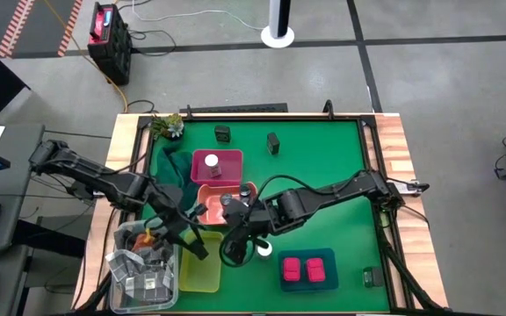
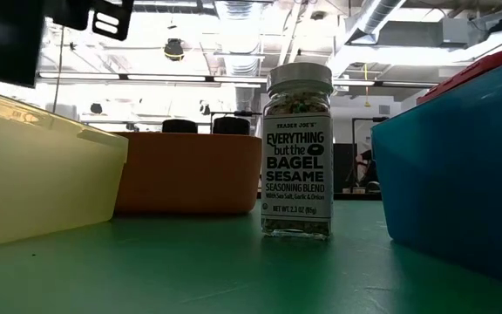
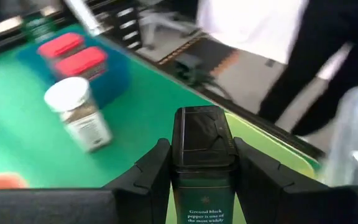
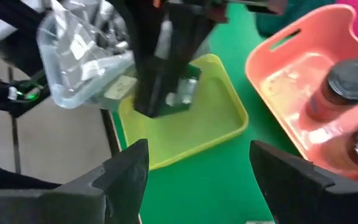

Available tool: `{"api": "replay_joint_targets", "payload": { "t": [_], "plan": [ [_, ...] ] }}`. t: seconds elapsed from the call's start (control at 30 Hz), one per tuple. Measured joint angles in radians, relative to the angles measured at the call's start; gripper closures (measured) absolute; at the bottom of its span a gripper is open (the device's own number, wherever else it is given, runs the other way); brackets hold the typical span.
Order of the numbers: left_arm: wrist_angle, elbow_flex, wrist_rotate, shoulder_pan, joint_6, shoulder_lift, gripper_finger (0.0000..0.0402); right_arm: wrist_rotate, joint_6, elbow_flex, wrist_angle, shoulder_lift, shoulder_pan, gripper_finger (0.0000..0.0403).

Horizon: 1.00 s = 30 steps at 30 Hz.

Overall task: Sort spices by type
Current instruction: Put the bottom left green seasoning can into the yellow bin

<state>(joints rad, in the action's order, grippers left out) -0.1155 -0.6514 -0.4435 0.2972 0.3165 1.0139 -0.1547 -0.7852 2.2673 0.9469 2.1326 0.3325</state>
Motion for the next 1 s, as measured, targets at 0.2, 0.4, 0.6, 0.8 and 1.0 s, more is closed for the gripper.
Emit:
{"api": "replay_joint_targets", "payload": {
  "t": [0.2,0.4,0.6,0.8,1.0],
  "plan": [
    [-0.014,-0.06,0.248,-0.001,-0.212,-0.016,0.0264,-0.061,0.049,0.002,-0.04,0.014,0.007,0.0101],
    [-0.03,-0.073,0.345,0.001,-0.361,-0.07,0.0264,-0.101,0.186,0.001,-0.049,0.037,0.007,0.0101],
    [-0.071,-0.073,0.389,0.03,-0.446,-0.116,0.0264,-0.117,0.277,0.001,-0.067,0.049,-0.015,0.0101],
    [-0.138,-0.073,0.49,0.101,-0.498,-0.152,0.0264,-0.112,0.319,0.01,-0.113,0.049,-0.029,0.0101],
    [-0.181,-0.073,0.569,0.192,-0.556,-0.181,0.0264,-0.111,0.339,0.021,-0.132,0.049,-0.01,0.0101]
  ]
}}
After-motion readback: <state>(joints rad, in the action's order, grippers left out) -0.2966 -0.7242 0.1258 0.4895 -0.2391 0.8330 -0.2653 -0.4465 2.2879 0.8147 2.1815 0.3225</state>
